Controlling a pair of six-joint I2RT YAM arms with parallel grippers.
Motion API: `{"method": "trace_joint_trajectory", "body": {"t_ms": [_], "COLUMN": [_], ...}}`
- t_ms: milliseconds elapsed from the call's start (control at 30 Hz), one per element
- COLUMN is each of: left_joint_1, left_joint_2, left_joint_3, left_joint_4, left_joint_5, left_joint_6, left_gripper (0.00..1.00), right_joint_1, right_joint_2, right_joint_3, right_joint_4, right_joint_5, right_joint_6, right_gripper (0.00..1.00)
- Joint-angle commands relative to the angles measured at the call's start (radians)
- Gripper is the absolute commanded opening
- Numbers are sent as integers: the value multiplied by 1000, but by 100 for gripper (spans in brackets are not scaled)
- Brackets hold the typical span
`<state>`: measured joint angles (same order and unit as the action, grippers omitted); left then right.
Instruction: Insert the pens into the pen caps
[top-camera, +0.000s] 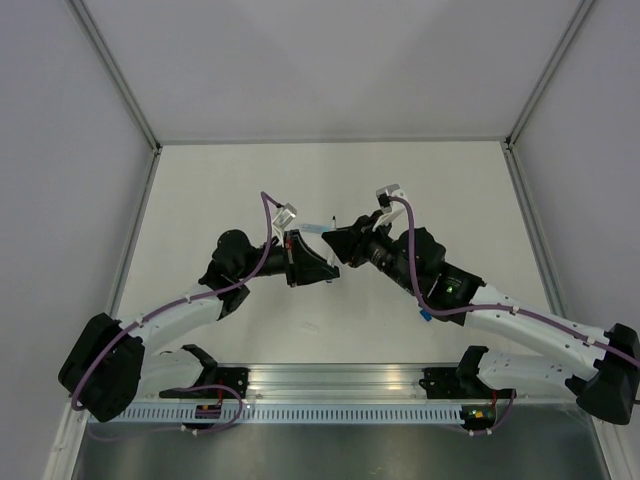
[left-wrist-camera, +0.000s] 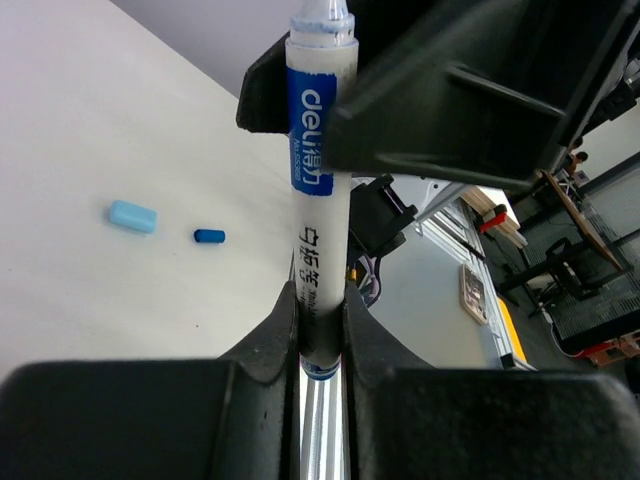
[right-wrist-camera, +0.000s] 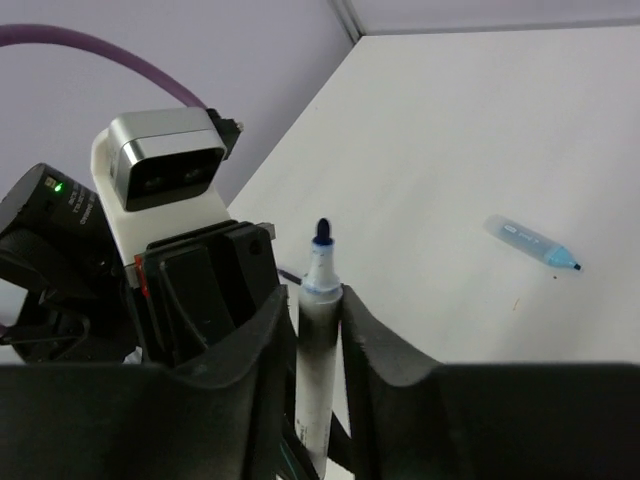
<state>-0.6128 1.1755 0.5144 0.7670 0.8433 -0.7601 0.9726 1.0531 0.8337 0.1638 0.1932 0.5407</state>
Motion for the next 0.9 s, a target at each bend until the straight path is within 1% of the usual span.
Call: {"method": "trace_joint_trajectory", "body": {"t_ms": [0, 67, 100, 133, 167, 200, 267, 400, 433, 567, 600, 633, 667, 700, 800, 833, 867], "left_joint_1": [-4, -2, -4, -4, -2, -2, -2, -2, -4, -4, -4, -4, -4, -2, -4, -4, -4], "left_joint_2": [1, 4, 6, 6, 6, 3, 3, 1, 1, 1, 1, 1, 0, 0, 3, 6, 12], "left_joint_3": [38, 38, 38, 38, 38, 38, 38, 33, 32, 30, 29, 27, 27, 27, 27, 27, 27], "left_joint_4": [67, 71, 72, 72, 74, 72, 75, 90, 91, 91, 94, 101, 106, 109, 110, 115, 130], "left_joint_5": [49, 53, 54, 54, 53, 53, 51, 60, 59, 51, 54, 57, 57, 57, 59, 65, 69], "left_joint_6": [-10, -10, -10, -11, -13, -15, -16, -18, -15, -12, -12, -12, -13, -15, -21, -25, -28], "left_gripper": [2, 2, 4, 13, 13, 26, 34, 46, 46, 47, 44, 38, 29, 26, 23, 20, 12], "right_joint_1": [5, 5, 5, 5, 5, 5, 5, 5, 5, 5, 3, 5, 5, 5, 5, 5, 5], "right_joint_2": [22, 34, 38, 39, 38, 36, 25, -4, -11, -18, -19, -21, -22, -24, -21, -15, -10], "right_joint_3": [67, 81, 84, 82, 78, 71, 50, -19, -40, -65, -70, -77, -82, -85, -88, -85, -82], "right_joint_4": [-41, -52, -53, -47, -40, -30, -9, 80, 92, 126, 129, 135, 144, 149, 161, 163, 163], "right_joint_5": [52, 52, 42, 37, 34, 19, 0, -37, -38, -51, -54, -55, -55, -51, -46, -47, -47], "right_joint_6": [-39, -41, -39, -32, -27, -18, -4, 54, 64, 88, 93, 102, 104, 108, 117, 119, 119], "right_gripper": [28, 17, 8, 4, 1, 0, 0, 0, 0, 0, 0, 0, 0, 0, 0, 0, 0]}}
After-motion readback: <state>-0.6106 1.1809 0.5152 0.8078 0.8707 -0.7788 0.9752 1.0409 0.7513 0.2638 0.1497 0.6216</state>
